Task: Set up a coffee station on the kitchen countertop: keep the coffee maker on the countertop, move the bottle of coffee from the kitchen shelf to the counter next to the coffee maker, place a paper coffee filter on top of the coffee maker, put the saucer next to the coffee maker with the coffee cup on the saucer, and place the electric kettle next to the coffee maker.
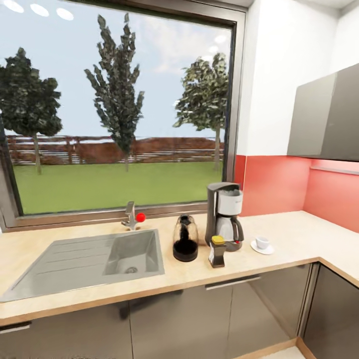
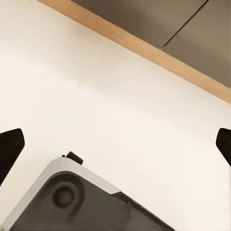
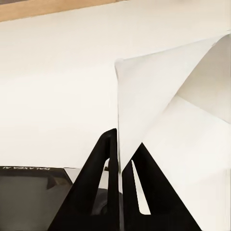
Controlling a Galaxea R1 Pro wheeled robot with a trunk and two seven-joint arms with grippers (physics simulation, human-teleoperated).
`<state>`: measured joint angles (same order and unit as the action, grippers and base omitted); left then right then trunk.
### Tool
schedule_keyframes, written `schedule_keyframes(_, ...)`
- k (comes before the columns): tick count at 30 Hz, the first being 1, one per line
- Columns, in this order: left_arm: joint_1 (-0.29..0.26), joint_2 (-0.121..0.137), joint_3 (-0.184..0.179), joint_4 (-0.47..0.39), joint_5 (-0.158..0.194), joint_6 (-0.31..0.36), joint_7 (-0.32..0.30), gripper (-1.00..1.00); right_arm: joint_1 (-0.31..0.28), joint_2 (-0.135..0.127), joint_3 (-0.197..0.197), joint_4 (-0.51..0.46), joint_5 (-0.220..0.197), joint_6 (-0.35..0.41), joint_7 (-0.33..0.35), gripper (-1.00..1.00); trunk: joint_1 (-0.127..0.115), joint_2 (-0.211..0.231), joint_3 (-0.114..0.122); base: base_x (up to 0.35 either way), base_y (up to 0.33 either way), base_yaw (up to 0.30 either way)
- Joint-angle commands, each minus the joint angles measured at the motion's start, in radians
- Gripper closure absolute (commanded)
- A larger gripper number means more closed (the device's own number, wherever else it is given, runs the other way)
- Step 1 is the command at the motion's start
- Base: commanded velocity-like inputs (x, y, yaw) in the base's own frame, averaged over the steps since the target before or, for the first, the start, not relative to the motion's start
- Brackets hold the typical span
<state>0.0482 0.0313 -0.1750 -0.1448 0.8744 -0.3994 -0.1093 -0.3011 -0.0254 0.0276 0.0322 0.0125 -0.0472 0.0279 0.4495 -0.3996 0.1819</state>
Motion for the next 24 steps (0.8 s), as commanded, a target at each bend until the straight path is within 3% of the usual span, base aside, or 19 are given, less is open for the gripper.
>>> schedule_keyframes(1,0.001,0.000,-0.007,-0.001,0.011,-0.002,-0.003,-1.00,-0.001,0.000,0.002,0.003,0.000,-0.005,0.003,1.00,0.001,0.000,0.000,0.102,-0.312,0.293)
schedule_keyframes(10,0.000,-0.008,-0.007,0.000,0.005,-0.002,0.022,-1.00,-0.001,-0.011,0.002,0.003,0.000,-0.001,0.004,1.00,0.001,0.000,0.000,0.066,-0.316,0.074)
schedule_keyframes(17,0.000,-0.013,-0.006,0.000,-0.045,-0.004,0.027,-1.00,0.006,-0.029,0.003,0.004,0.009,-0.010,0.020,1.00,0.001,0.000,0.000,0.004,-0.324,0.002)
schedule_keyframes(24,0.001,-0.015,-0.006,0.000,-0.056,-0.004,0.031,-1.00,0.023,-0.039,0.003,0.005,0.010,-0.031,0.029,1.00,0.001,0.000,0.000,0.000,-0.325,0.000)
